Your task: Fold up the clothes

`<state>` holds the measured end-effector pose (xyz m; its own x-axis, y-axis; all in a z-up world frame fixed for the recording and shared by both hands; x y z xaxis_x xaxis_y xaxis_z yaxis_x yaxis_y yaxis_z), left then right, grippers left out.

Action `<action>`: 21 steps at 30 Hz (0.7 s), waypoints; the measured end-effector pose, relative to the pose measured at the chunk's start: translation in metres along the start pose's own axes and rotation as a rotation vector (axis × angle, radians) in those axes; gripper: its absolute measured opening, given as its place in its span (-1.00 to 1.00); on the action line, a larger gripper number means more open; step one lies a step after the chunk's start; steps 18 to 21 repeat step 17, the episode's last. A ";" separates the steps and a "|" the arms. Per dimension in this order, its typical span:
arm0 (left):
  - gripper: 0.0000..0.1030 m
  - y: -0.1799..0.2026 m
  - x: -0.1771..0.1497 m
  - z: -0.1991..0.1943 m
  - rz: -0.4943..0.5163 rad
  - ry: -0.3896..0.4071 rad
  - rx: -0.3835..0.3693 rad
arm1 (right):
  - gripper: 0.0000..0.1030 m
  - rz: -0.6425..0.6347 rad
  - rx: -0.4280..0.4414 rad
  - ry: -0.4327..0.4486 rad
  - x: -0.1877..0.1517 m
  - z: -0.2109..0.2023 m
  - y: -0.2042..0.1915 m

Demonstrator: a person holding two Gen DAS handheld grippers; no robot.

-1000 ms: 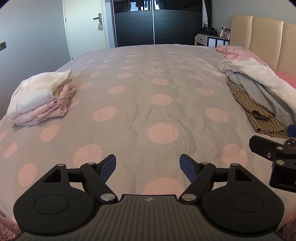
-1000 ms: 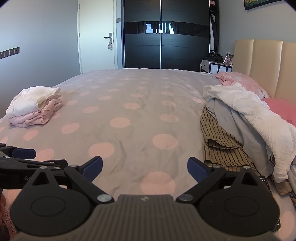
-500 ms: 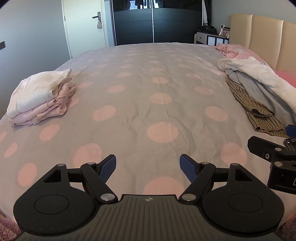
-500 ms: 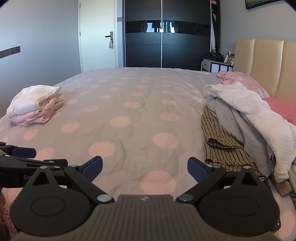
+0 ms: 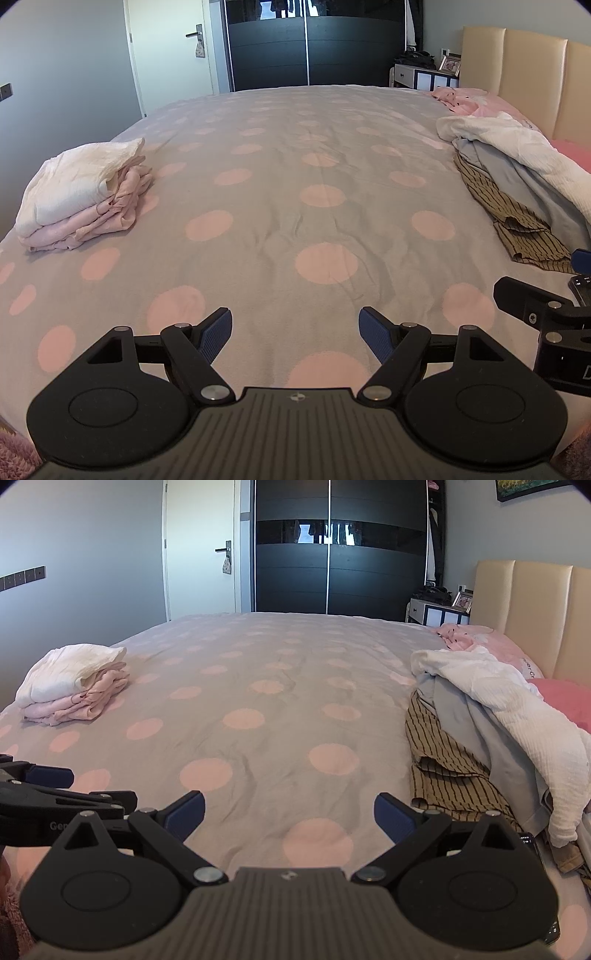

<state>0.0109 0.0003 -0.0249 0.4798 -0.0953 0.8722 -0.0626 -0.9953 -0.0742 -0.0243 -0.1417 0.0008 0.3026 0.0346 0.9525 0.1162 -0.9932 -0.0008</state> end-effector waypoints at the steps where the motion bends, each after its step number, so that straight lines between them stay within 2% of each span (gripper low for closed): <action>1: 0.46 0.000 0.000 0.000 0.001 0.000 0.000 | 0.92 0.000 0.001 -0.001 0.000 0.000 -0.001; 21: 0.46 -0.002 0.000 0.002 0.007 0.003 -0.006 | 0.92 0.000 0.000 -0.013 -0.002 0.002 -0.001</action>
Point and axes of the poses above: each gripper's, at about its wrist camera, not at the fingertips, and z roughly the way its jaws point, y to its right, x to its top, the point moved 7 cm from there along z, roughly the way its jaws point, and after that the axes turned 14 degrees about y, right-handed, at the moved point
